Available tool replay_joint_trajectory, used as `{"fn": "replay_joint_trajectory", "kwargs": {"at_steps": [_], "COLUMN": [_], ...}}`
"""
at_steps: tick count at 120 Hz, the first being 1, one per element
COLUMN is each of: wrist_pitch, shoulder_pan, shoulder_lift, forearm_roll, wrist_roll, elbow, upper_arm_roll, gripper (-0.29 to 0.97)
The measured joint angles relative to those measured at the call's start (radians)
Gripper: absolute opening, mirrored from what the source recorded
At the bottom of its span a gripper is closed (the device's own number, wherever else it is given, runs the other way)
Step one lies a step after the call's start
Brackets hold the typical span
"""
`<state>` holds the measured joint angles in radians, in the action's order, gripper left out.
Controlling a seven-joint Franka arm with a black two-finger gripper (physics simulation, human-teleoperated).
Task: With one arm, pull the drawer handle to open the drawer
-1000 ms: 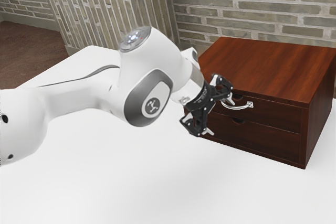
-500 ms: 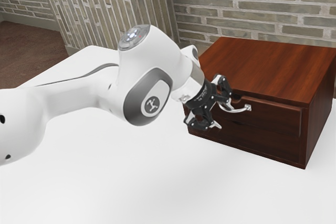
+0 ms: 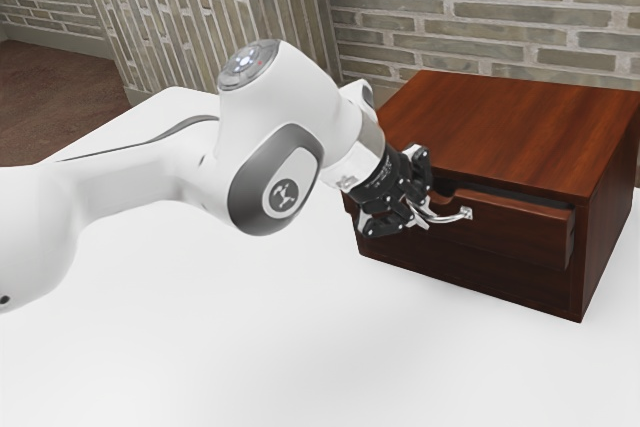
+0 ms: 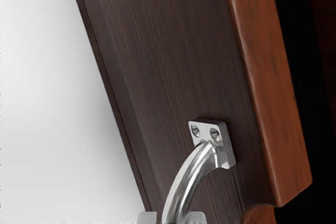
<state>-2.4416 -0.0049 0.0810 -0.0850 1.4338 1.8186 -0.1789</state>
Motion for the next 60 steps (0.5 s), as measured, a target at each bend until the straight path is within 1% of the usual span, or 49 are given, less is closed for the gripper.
{"fn": "replay_joint_trajectory", "kwargs": {"at_steps": [45, 60], "wrist_pitch": [-0.006, -0.016], "shoulder_pan": [-0.002, -0.002], "shoulder_lift": [-0.084, -0.108], "forearm_roll": [-0.002, -0.014], "wrist_roll": [0.002, 0.003], "elbow": [0.103, 0.14], "upper_arm_roll": [-0.006, -0.01], "gripper": [-0.11, -0.11]}}
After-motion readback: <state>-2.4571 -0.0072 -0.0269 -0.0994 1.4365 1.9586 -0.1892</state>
